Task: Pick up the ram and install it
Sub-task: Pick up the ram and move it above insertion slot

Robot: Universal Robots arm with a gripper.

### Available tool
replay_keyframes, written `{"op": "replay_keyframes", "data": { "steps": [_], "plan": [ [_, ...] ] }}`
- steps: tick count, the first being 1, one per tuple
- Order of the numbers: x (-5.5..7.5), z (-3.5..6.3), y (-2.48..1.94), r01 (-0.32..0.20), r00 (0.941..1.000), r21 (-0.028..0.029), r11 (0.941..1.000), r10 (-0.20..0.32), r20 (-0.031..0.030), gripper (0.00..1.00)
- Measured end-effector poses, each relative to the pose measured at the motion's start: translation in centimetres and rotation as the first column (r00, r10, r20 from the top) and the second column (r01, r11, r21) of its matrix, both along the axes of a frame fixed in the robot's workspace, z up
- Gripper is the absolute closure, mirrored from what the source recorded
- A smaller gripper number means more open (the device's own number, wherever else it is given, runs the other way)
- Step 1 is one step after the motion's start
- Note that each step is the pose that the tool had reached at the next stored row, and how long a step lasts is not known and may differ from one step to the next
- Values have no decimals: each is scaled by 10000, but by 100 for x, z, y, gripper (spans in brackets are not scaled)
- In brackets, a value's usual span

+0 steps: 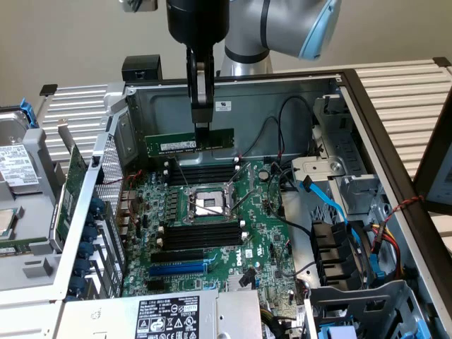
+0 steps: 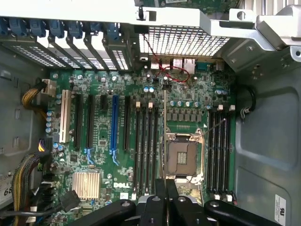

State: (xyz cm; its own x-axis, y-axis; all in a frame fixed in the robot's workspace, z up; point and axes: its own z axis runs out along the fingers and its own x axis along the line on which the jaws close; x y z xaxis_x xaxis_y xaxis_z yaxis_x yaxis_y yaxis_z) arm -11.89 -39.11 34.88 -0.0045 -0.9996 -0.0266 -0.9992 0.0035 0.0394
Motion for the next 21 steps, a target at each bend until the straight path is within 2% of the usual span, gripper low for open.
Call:
{"op": "replay_keyframes", "data": {
  "steps": [7,9,10,15,16,21],
  "plan": [
    [0,-93,-12,-1,10000,-18,10000,1,0,87],
    [-1,-99,-14,-1,10000,-60,10000,1,0,87],
    [-1,-105,-14,0,10000,-105,9999,0,-1,87],
    [-1,-136,-14,1,10000,-426,9991,-1,1,87],
    [-1,-150,-14,0,10000,-456,9990,0,1,87],
    [0,-233,-23,19,10000,-461,9989,-19,0,87]
  ]
}}
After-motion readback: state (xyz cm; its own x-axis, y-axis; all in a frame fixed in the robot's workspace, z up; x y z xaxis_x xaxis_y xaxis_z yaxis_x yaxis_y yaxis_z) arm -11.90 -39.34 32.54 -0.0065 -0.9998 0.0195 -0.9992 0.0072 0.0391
